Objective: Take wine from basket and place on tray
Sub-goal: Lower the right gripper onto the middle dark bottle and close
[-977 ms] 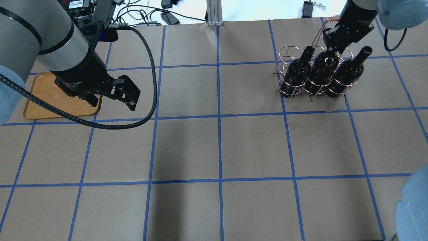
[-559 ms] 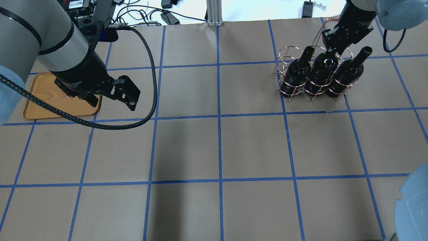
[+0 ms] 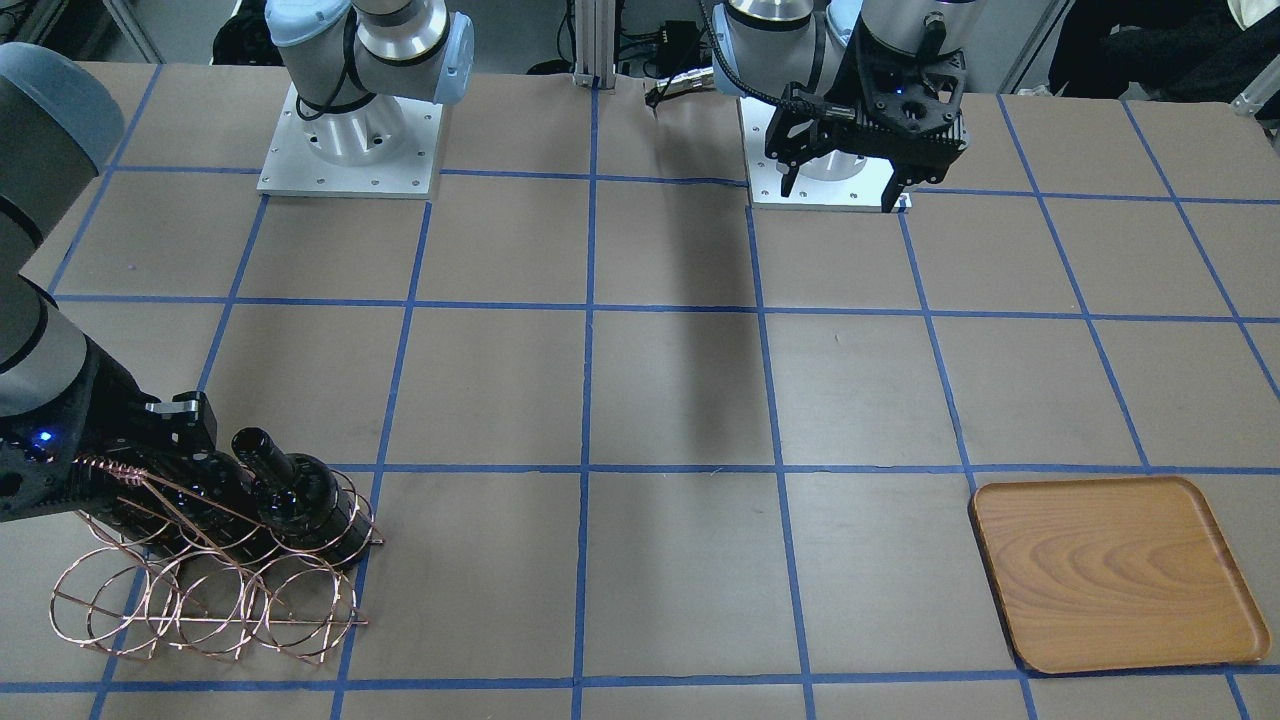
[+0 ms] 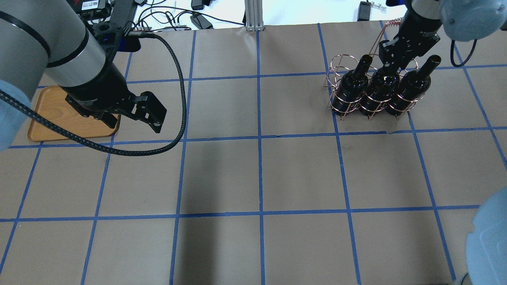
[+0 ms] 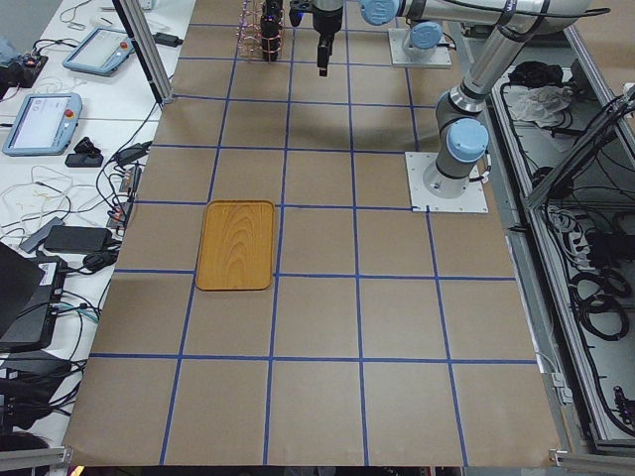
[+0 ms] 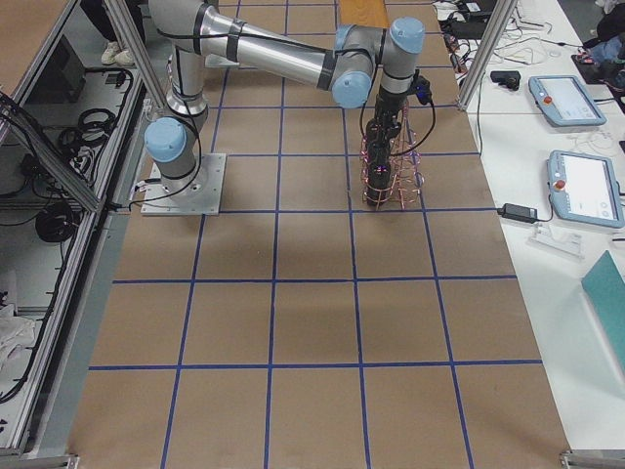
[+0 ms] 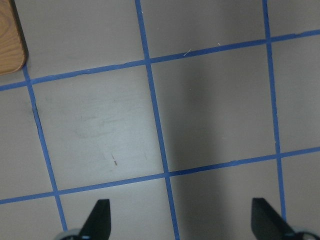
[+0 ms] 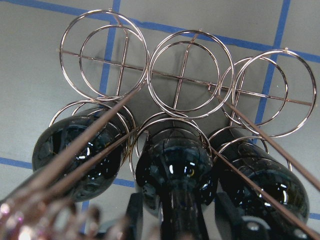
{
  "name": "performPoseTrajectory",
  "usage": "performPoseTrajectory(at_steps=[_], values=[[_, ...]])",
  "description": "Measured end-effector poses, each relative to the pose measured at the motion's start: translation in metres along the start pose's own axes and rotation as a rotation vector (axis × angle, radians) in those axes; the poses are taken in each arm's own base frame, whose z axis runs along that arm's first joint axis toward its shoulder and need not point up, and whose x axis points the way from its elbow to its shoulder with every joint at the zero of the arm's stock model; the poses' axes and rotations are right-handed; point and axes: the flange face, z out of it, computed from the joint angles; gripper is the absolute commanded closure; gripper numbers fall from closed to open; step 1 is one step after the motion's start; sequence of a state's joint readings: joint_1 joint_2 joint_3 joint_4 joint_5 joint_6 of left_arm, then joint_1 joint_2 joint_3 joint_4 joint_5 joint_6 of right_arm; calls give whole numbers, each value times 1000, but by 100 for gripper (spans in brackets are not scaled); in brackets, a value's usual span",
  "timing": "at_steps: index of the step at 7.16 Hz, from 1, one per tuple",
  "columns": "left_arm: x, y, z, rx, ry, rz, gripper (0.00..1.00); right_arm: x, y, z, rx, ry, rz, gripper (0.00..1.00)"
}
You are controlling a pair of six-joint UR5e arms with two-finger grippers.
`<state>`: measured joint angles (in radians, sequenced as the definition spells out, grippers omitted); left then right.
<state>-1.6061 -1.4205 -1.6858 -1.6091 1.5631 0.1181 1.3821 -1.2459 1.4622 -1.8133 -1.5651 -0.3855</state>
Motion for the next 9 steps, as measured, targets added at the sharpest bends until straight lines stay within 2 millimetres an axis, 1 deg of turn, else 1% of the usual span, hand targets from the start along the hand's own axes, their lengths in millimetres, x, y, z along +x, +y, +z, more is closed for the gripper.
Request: performPoseTrajectory(at_steps=[3,6,8,9], values=[[0,0,0,0,0,0,0,1,-3,0,22,8,6,34],[0,0,0,1,0,0,0,0,0,4,-9,-1,10,35],[0,1,-1,1,0,0,0,-1,3,6,-34,-10,11,44],[0,1,-1,1,0,0,0,-1,3,6,-37,-10,11,46]])
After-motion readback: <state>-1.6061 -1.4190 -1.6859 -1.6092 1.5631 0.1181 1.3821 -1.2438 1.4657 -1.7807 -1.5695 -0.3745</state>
